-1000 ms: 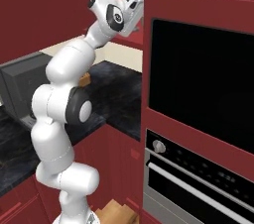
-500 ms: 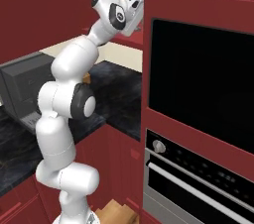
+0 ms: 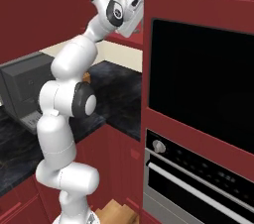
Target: There is a bowl on the dining counter. Grab a lemon wedge from the fridge and place it in the bowl. Then get the liquor bottle and glass cup from the cabinet and place them next to the bowl.
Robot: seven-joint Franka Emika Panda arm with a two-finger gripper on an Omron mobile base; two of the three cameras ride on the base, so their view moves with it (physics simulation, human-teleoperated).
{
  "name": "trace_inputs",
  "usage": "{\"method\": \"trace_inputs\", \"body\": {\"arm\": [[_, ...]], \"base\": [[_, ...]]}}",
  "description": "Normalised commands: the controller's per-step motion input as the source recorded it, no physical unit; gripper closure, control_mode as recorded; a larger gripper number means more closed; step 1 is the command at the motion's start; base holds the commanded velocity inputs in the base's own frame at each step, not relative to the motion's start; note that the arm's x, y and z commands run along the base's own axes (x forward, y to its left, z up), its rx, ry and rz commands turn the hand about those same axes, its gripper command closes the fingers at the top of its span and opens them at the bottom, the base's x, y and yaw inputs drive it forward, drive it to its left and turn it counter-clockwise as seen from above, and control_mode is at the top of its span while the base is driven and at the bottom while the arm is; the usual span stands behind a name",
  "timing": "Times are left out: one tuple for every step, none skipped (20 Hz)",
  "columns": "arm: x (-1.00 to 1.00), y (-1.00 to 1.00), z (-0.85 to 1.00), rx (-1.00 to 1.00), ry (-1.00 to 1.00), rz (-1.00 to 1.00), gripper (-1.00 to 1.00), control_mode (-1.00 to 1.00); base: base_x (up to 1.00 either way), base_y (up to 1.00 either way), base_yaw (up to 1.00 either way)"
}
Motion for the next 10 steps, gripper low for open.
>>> {"method": "trace_inputs", "body": {"arm": [[-0.06, 0.0, -0.19, 0.0, 0.11, 0.0, -1.0, -1.0], [-0.05, 0.02, -0.19, 0.0, 0.11, 0.0, -1.0, -1.0], [-0.05, 0.11, -0.18, 0.0, 0.12, 0.0, -1.0, -1.0], [-0.09, 0.12, -0.21, 0.0, 0.11, 0.0, -1.0, -1.0], [-0.17, 0.19, -0.21, 0.0, 0.11, 0.0, -1.0, -1.0], [-0.16, 0.21, -0.24, 0.0, 0.12, 0.0, -1.0, -1.0], [-0.19, 0.19, -0.21, 0.0, 0.09, 0.0, -1.0, -1.0], [-0.26, 0.16, -0.18, 0.0, 0.07, 0.0, -1.0, -1.0], [-0.32, 0.17, -0.2, 0.0, 0.06, 0.0, -1.0, -1.0], [-0.25, 0.18, -0.23, 0.0, 0.06, 0.0, -1.0, -1.0]], "base": [[0.0, 0.0, 0.0], [0.0, 0.0, 0.0], [0.0, 0.0, 0.0], [0.0, 0.0, 0.0], [0.0, 0.0, 0.0], [0.0, 0.0, 0.0], [0.0, 0.0, 0.0], [0.0, 0.0, 0.0], [0.0, 0.0, 0.0], [0.0, 0.0, 0.0]]}}
